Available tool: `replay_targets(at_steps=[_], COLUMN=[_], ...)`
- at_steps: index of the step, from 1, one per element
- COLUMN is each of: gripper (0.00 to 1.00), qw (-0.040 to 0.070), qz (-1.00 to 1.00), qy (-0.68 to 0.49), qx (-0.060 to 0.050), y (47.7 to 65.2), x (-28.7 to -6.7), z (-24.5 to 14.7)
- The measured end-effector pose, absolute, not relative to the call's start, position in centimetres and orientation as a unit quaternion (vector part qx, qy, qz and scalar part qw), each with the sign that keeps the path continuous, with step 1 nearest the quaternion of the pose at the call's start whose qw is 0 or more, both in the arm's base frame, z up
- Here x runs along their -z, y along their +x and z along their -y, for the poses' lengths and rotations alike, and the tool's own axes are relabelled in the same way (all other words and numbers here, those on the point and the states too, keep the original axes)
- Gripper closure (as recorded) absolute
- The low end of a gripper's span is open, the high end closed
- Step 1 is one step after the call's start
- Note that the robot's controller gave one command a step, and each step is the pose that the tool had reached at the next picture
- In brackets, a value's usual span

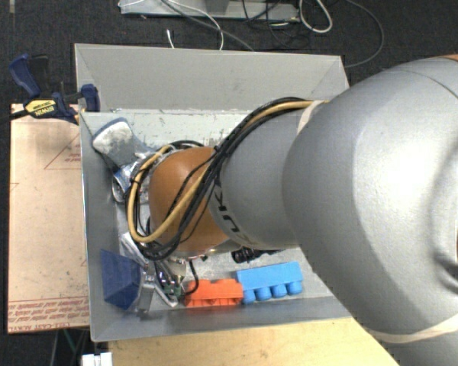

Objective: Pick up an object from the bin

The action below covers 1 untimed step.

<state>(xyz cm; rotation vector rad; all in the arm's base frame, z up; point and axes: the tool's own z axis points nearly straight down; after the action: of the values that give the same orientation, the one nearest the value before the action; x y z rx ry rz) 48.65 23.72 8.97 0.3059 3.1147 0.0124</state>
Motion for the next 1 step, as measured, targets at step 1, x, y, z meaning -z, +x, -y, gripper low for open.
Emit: replay_targets(at_steps=[1], gripper=[0.00], qw=[0.006], qz=[-0.988], qy=[0.154], qx=[-0.004], y=[48.83], x=[-16.06], z=[-23.16])
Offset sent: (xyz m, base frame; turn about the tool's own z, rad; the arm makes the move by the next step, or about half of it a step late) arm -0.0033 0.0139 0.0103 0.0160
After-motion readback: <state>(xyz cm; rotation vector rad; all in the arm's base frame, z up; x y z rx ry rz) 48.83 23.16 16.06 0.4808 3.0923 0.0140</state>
